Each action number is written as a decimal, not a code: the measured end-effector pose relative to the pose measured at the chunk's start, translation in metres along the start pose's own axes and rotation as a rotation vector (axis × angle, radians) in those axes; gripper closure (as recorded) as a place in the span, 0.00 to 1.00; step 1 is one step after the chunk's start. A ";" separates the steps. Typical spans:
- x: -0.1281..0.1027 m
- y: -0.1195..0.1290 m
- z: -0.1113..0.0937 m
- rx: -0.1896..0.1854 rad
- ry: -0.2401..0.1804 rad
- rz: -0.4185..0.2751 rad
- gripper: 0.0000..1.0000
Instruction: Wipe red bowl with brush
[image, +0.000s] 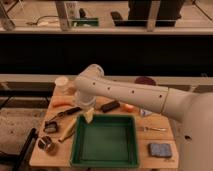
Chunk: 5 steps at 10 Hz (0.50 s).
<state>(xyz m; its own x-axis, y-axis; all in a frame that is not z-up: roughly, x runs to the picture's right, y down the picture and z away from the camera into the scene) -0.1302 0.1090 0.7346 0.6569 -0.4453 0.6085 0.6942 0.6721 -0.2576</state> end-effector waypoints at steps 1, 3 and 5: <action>-0.004 -0.004 0.004 0.003 -0.030 -0.002 0.20; -0.013 -0.016 0.013 0.001 -0.072 -0.009 0.20; -0.025 -0.032 0.023 -0.006 -0.097 -0.032 0.20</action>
<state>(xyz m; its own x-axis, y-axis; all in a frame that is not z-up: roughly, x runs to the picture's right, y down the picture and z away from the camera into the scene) -0.1758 0.1122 0.7444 0.6031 -0.4068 0.6861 0.7161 0.6551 -0.2410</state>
